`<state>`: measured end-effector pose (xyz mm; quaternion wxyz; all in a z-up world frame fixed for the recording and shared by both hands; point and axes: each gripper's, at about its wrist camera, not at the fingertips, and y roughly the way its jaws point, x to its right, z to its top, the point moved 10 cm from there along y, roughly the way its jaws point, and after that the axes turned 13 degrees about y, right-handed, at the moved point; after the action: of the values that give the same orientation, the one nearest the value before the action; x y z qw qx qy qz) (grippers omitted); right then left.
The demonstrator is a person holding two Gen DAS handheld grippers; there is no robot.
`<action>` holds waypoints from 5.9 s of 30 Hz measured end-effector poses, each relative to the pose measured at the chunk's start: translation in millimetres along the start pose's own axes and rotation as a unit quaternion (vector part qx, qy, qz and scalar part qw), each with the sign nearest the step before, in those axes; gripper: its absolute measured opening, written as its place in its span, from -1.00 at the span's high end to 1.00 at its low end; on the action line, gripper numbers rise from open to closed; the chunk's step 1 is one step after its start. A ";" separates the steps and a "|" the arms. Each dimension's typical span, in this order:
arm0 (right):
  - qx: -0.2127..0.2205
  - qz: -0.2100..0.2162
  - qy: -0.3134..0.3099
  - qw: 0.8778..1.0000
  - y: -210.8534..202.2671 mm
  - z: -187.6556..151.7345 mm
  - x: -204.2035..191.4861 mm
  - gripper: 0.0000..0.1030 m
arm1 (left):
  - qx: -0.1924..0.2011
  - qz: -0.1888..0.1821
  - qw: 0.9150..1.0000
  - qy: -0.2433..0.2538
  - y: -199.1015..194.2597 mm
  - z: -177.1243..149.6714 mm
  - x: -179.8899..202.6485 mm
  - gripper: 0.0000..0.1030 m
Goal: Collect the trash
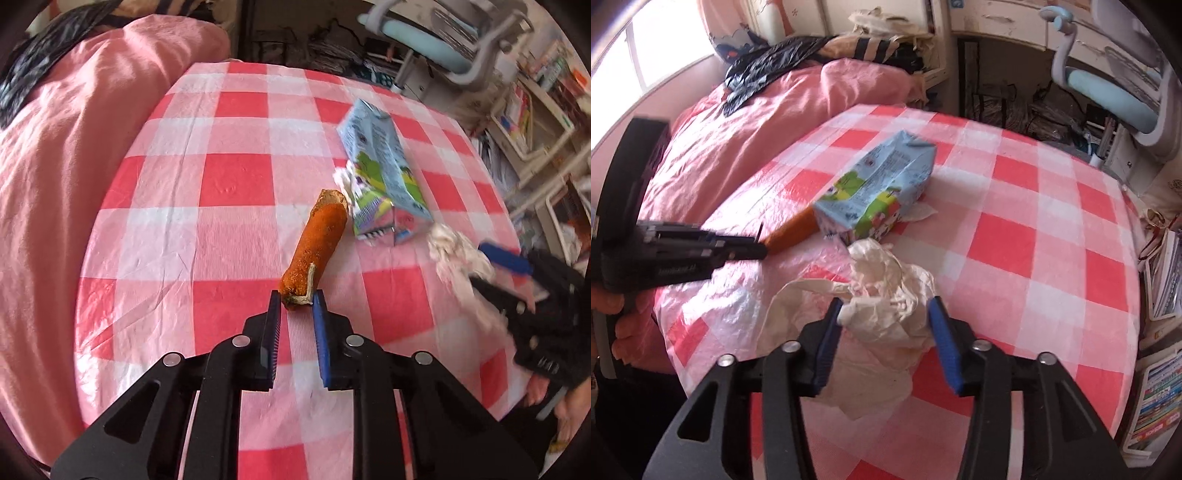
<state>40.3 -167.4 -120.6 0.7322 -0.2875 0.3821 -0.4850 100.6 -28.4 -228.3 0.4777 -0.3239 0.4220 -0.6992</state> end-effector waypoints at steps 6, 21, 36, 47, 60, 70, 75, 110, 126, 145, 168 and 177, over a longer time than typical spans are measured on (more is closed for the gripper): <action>-0.002 0.015 0.053 0.998 5.7 5.6 8.4 -0.48 | 0.009 0.040 0.998 0.039 -4.5 5.6 9.0 -0.09; -0.038 0.012 0.037 0.999 24.5 -7.4 0.6 -0.26 | 0.005 0.056 0.998 0.027 9.9 14.8 1.4 -0.12; 0.005 0.012 0.029 0.999 7.3 6.7 2.9 0.30 | 0.002 0.070 0.997 0.035 12.6 14.1 1.2 -0.16; -0.001 0.010 0.030 1.000 10.7 6.9 3.7 0.08 | 0.000 0.077 0.996 0.037 15.8 15.2 1.2 -0.22; -0.035 -0.034 0.021 0.999 24.9 -5.6 17.4 -0.15 | -0.001 0.085 0.996 0.029 17.7 16.0 -4.5 -0.24; -0.021 -0.027 0.002 0.999 17.8 -4.0 9.6 0.50 | 0.002 0.069 0.997 0.032 18.0 16.6 1.4 0.26; 0.011 -0.027 0.009 1.000 7.2 7.0 12.5 0.51 | 0.021 0.076 0.997 0.022 8.5 20.3 -1.6 0.62; 0.083 0.015 -0.083 0.993 -75.4 -105.2 -101.4 0.50 | 0.180 0.019 0.980 -0.076 -147.2 -97.2 21.0 0.65; -0.016 0.026 -0.103 0.994 -84.0 -210.1 -108.7 0.19 | 0.103 0.033 0.993 -0.040 -133.7 -185.2 65.2 0.64; 0.038 -0.097 0.036 0.994 -26.3 -39.8 -6.4 -0.68 | 0.069 0.002 0.996 -0.055 -124.2 -207.3 81.7 -0.30; 0.016 -0.151 0.098 0.984 45.4 5.7 25.6 -0.88 | 0.069 0.000 0.991 0.115 -137.8 -212.5 146.2 -0.72; 0.016 -0.150 0.098 0.984 44.8 5.0 25.3 -0.88 | 0.093 0.048 0.958 0.267 -149.6 -225.2 198.2 -0.74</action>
<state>72.4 -174.4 -160.5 0.6145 -0.2811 0.3964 -0.6215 -217.5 -123.8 -181.6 0.4086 -0.0591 0.4826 -0.7724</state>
